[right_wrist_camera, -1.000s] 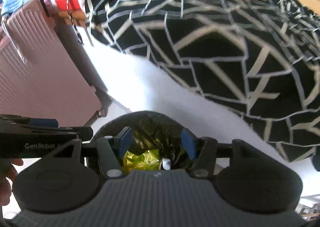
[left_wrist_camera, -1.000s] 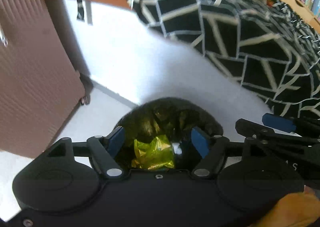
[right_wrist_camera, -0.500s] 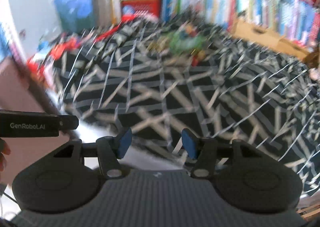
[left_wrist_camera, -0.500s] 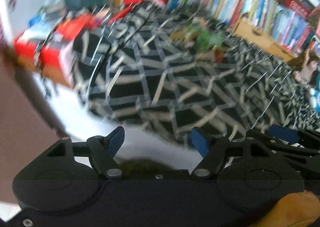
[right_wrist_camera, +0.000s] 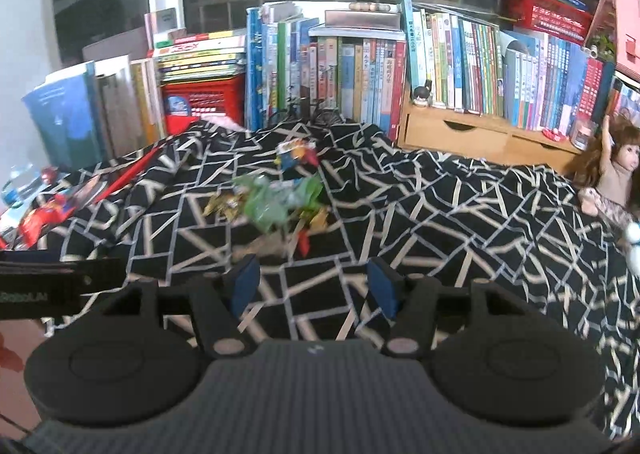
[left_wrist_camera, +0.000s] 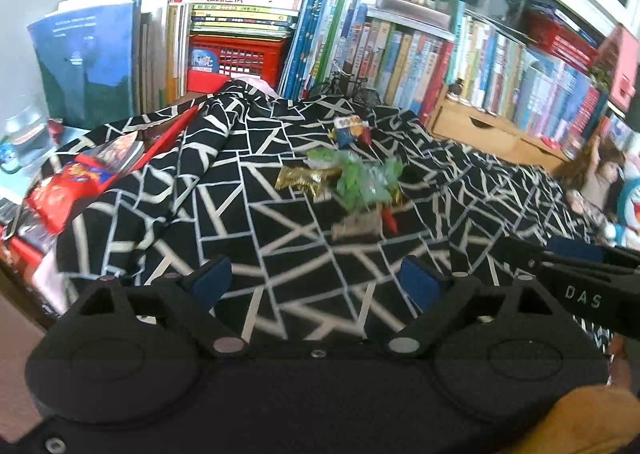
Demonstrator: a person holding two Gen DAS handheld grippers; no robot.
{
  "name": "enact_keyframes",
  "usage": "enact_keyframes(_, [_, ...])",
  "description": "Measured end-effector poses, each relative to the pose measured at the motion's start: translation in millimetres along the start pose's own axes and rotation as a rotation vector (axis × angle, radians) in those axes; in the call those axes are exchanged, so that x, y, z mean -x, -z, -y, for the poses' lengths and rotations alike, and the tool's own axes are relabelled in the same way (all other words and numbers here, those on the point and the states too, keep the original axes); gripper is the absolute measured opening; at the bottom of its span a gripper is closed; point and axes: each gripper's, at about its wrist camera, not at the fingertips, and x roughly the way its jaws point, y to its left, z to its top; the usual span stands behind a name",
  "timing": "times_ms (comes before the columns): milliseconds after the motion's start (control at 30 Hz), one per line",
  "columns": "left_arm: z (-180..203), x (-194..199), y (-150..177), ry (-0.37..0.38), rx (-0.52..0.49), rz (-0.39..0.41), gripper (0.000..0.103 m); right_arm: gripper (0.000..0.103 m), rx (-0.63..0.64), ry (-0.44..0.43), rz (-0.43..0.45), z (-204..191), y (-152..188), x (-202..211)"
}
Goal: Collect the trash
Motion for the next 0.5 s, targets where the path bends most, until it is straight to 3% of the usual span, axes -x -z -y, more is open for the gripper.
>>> enact_keyframes(200, [13.2, -61.5, -47.3, -0.037, 0.098, -0.020, 0.091, 0.072, 0.022, -0.051, -0.022, 25.8, -27.8, -64.0])
enact_keyframes(500, [35.7, -163.7, -113.2, -0.132, 0.153, -0.068, 0.091, 0.069, 0.033, -0.141, -0.083, 51.6, -66.3, -152.4])
